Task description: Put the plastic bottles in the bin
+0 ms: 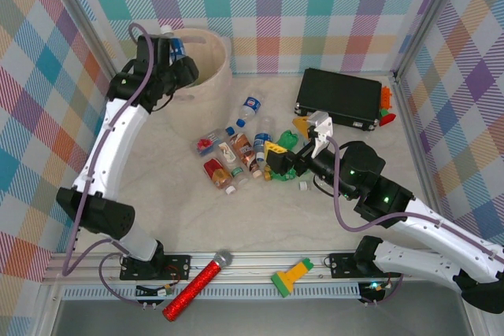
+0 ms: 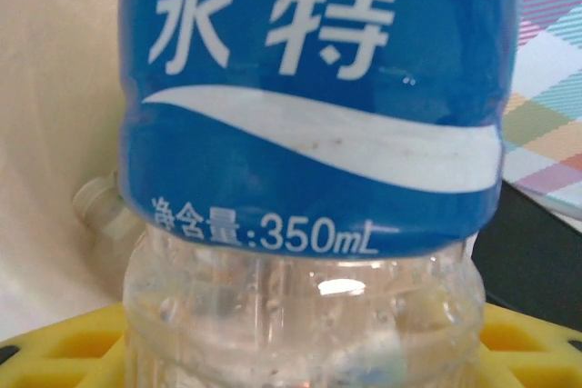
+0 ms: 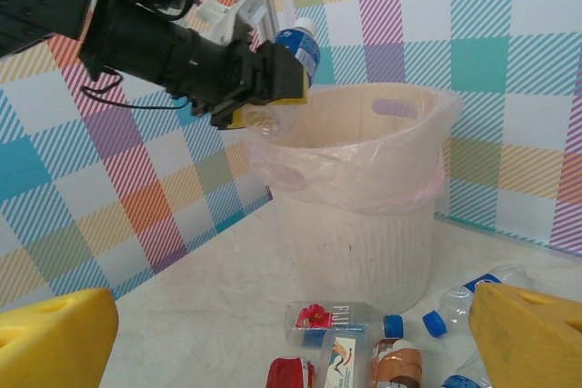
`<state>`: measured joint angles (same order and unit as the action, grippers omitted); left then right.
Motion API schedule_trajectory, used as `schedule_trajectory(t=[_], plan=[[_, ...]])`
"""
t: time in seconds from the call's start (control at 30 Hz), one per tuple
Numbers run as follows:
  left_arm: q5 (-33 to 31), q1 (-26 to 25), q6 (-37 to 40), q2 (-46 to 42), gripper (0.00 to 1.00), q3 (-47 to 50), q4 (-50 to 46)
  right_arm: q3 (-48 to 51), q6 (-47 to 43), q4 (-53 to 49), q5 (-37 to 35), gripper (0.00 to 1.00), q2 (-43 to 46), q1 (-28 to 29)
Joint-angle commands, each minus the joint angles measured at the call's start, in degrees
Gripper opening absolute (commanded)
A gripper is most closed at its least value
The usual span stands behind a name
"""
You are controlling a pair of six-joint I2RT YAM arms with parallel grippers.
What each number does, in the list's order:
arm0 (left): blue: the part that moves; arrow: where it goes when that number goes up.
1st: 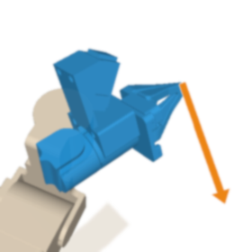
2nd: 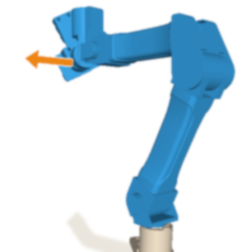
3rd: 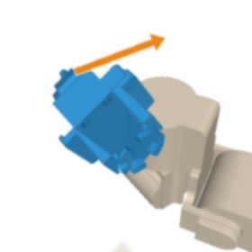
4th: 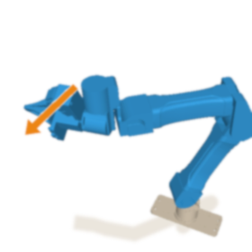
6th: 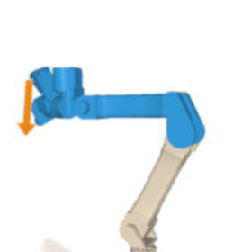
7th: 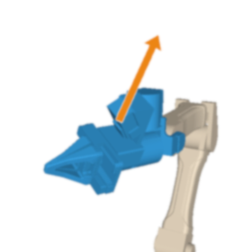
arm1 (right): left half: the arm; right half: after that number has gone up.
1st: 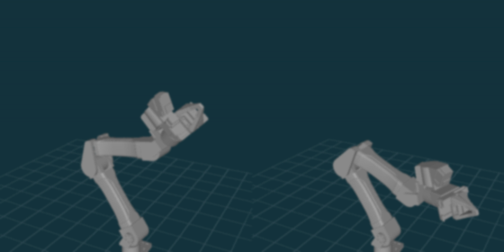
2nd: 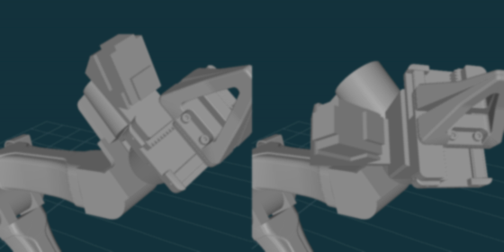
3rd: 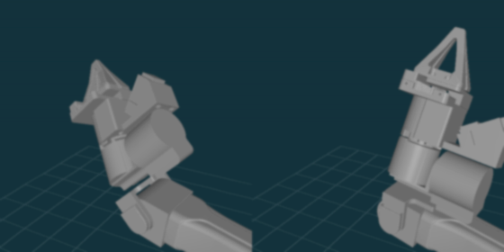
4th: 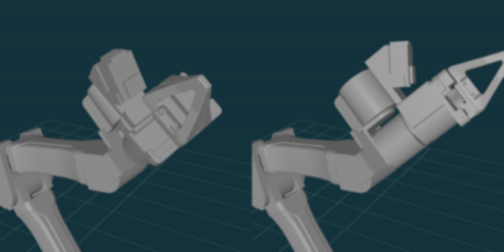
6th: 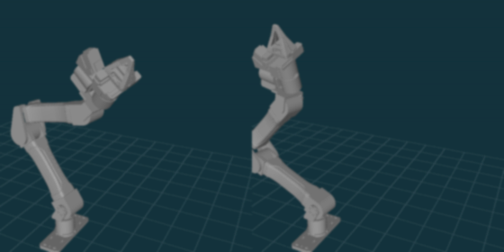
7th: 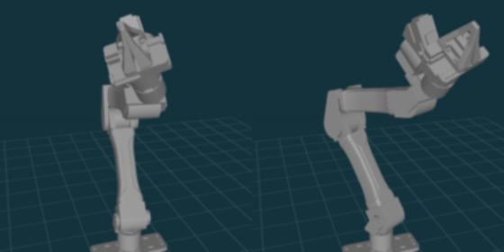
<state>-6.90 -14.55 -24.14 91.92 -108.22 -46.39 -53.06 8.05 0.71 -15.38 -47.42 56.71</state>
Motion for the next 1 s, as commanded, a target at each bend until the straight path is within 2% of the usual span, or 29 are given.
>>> schedule_trajectory(t=[0.0,0.5,0.7,0.97], plan=[[0.04,0.12,2.65,3.93,0.6,-5.85,0.71,-2.06,-0.94,-0.23,-1.02,0.99,0.44,0.42],[-4.13,0.65,3.51,16.54,0.6,-16.82,1.38,-2.66,-3.11,-1.85,-2.64,0.99,1.78,0.42],[-3.71,0.75,3.66,22.04,0.6,-22.84,-1.24,-2.65,-3.13,-2.21,-2.91,0.99,2.1,0.4],[-4.44,0.92,3.84,24.52,0.6,-23.62,-1.64,-2.93,-3.38,-3.34,-3.38,0.99,2.68,0.42]])
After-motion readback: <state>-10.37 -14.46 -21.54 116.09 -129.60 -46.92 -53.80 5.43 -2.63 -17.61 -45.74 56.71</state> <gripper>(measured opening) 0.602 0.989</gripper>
